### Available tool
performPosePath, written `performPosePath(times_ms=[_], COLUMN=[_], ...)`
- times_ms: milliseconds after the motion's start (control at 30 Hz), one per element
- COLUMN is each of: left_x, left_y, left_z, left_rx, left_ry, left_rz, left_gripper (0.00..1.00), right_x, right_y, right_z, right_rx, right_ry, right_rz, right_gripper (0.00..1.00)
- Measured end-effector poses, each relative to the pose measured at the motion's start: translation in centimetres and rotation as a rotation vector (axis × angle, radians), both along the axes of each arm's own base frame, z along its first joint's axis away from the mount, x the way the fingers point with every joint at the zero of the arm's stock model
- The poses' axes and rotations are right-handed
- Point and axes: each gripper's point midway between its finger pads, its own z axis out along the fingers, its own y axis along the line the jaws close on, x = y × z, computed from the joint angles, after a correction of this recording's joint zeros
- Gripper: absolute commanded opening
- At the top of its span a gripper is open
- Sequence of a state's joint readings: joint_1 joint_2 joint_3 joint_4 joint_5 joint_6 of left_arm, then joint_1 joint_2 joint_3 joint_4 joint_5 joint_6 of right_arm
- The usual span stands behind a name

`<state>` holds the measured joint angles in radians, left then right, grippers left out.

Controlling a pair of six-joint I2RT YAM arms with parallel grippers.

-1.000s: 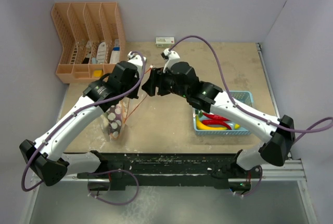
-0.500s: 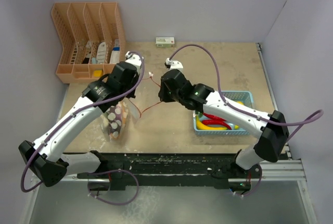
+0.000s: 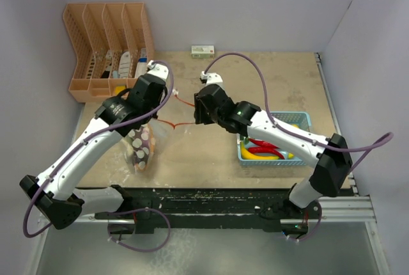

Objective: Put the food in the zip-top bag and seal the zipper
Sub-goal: Open the zipper of the food storage bag.

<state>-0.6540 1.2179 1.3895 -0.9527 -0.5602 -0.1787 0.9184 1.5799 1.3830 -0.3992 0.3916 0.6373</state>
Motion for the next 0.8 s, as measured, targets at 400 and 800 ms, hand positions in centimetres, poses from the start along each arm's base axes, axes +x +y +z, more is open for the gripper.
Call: performPosePath(times_ms=[400, 800], left_x=[2.5, 4.2], left_y=[-1.5, -4.2], left_z=[-2.3, -7.4], left_rx=[0.036, 0.021], left_ry=[0.026, 0.09], left_rz=[-0.004, -0.051], left_gripper=[0.0, 0.0], right_x=[-2.4, -2.6], right_y=[3.1, -0.9], right_z=[4.8, 9.8], right_rx=[0.157, 0.2], right_ry=[-0.091, -0.235], right_rz=[0.317, 0.216], right_gripper=[0.66, 1.0])
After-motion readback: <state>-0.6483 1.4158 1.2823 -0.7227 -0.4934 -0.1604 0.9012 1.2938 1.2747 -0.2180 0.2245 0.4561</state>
